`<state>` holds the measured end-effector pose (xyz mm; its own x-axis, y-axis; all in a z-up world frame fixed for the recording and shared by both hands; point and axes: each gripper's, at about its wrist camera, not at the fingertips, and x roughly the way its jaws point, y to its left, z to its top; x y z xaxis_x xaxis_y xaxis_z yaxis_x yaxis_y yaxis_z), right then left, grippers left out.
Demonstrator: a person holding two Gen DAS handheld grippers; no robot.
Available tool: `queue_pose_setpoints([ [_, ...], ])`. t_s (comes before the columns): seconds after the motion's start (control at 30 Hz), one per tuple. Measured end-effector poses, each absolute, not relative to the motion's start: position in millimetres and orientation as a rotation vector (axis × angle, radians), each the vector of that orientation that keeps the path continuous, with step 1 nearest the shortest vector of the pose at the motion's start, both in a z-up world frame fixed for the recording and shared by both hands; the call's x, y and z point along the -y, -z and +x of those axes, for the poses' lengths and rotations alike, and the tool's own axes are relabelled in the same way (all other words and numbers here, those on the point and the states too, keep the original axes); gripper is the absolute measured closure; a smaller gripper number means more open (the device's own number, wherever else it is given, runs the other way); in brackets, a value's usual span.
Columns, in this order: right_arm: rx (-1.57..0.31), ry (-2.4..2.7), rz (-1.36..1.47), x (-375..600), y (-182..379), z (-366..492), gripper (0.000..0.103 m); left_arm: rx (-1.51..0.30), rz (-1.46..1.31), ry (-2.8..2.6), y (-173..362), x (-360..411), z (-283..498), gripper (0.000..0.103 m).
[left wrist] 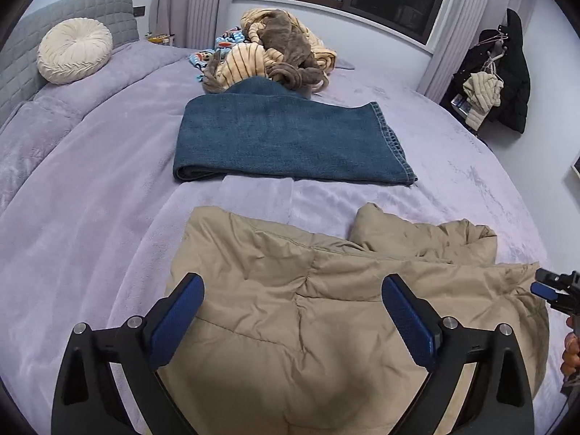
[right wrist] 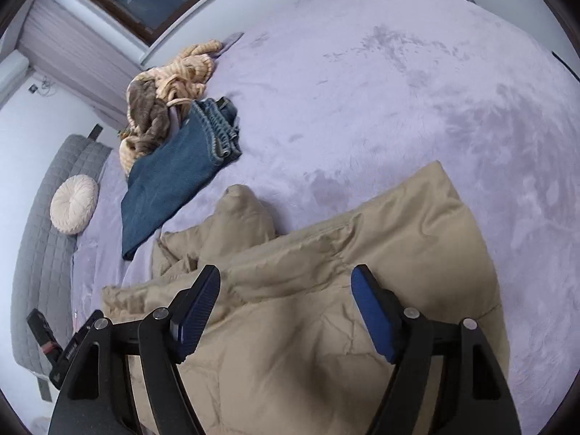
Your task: Fold large clothes
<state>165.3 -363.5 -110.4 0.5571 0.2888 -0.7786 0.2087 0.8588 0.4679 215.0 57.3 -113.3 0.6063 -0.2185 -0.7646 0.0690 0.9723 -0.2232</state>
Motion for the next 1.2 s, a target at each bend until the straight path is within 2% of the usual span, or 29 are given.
queue_pose_setpoints([
  [0.03, -1.02, -0.082, 0.528, 352.8, 113.1, 165.5, 0.06, -0.921, -0.183, 0.211, 115.9, -51.9, 215.1, 0.027],
  [0.07, -1.044, -0.104, 0.499, 342.9, 117.0, 166.5, 0.072, -0.946, -0.174, 0.251, 120.3, -44.1, 216.3, 0.037],
  [0.1, -1.069, -0.138, 0.452, 329.8, 125.2, 169.0, 0.074, -0.972, -0.149, 0.28, 128.2, -33.0, 217.7, 0.05],
  [0.13, -1.083, -0.147, 0.411, 320.5, 132.4, 171.2, 0.076, -0.987, -0.127, 0.29, 136.6, -23.3, 219.2, 0.057],
  [0.23, -1.104, -0.137, 0.316, 302.0, 158.6, 184.9, 0.076, -1.03, -0.108, 0.266, 165.5, -2.8, 227.6, 0.057],
  [0.3, -1.093, -0.111, 0.285, 303.5, 168.6, 195.8, 0.081, -1.03, -0.095, 0.226, 180.8, 2.0, 238.7, 0.057],
  [0.43, -1.1, -0.112, 0.31, 318.6, 175.4, 215.3, 0.084, -1.041, -0.115, 0.183, 189.2, -4.9, 264.8, 0.057],
  [0.63, -1.085, 0.071, 0.289, 368.4, 161.3, 199.8, 0.082, -0.984, -0.048, 0.014, 176.9, -54.9, 273.6, 0.056],
  [0.77, -1.094, 0.195, 0.334, 414.4, 178.5, 188.1, 0.082, -1.056, -0.125, -0.015, 207.9, -90.7, 286.1, 0.056],
  [0.93, -1.097, 0.25, 0.419, 427.7, 205.7, 203.4, 0.082, -1.068, -0.131, -0.057, 223.4, -86.4, 297.8, 0.044],
  [1.03, -1.103, 0.269, 0.377, 420.6, 202.5, 207.5, 0.081, -1.07, -0.131, -0.074, 219.5, -87.2, 296.5, 0.044],
  [1.07, -1.103, 0.271, 0.368, 419.3, 197.0, 205.6, 0.08, -1.067, -0.125, -0.083, 215.2, -88.4, 293.1, 0.044],
  [1.13, -1.092, 0.273, 0.371, 417.3, 185.4, 199.5, 0.072, -1.063, -0.122, -0.094, 202.8, -90.5, 285.0, 0.044],
  [1.2, -1.067, 0.26, 0.399, 412.8, 169.9, 187.5, 0.056, -1.06, -0.138, -0.083, 189.7, -95.4, 271.8, 0.044],
])
